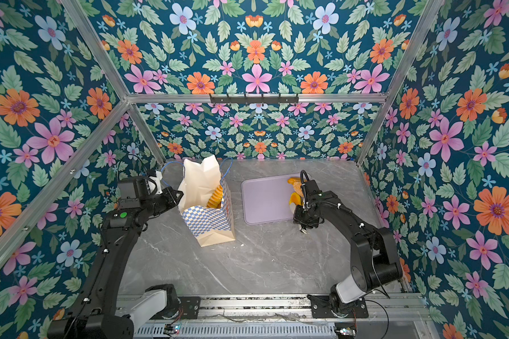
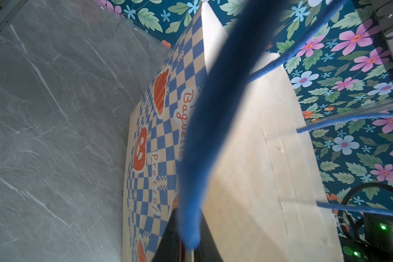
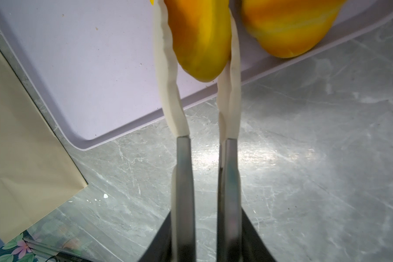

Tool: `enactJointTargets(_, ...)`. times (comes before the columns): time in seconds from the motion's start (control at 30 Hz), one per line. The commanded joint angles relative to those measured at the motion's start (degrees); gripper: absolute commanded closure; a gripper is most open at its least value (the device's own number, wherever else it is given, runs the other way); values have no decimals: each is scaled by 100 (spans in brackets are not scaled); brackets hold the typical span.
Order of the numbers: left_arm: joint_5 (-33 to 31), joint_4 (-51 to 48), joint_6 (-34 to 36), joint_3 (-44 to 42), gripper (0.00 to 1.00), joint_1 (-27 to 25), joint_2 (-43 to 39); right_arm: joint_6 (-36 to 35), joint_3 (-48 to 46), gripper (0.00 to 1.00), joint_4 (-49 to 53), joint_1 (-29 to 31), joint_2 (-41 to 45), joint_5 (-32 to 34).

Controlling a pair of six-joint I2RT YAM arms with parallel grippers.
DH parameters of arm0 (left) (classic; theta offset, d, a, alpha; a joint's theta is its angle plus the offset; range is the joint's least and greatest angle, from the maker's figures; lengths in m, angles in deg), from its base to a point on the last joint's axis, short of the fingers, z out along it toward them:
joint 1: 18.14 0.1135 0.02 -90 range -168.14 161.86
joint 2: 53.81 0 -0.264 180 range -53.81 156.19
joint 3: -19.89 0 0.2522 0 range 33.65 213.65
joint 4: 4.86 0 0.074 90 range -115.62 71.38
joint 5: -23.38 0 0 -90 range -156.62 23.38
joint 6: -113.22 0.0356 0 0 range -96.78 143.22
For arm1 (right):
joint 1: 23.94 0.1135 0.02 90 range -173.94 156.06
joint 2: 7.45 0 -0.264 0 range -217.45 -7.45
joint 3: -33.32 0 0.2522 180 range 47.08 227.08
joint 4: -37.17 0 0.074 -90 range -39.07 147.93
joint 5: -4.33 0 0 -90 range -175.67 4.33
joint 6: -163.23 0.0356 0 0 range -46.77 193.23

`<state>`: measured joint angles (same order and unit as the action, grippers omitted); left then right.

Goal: Place the fake bread into the paper bag
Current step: 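Lower the tongs onto the oval yellow loaf and close them, then lift the oval yellow loaf off the tray with the tongs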

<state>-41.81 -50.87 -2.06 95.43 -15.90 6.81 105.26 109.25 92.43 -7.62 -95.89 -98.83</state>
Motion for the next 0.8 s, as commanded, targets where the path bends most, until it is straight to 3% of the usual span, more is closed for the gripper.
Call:
enactJointTargets(0.0, -38, -54, 40, 16, 86, 4, -33, -48, 16, 68, -107, 10, 57, 113)
enactJointTargets(0.2, -42, -58, 40, 40, 86, 6, -24, -65, -175, 74, -98, 11, 319, -91)
enactJointTargets(0.77, -40, -62, 40, 43, 86, 4, -15, 194, 118, 76, 124, 656, 866, -153)
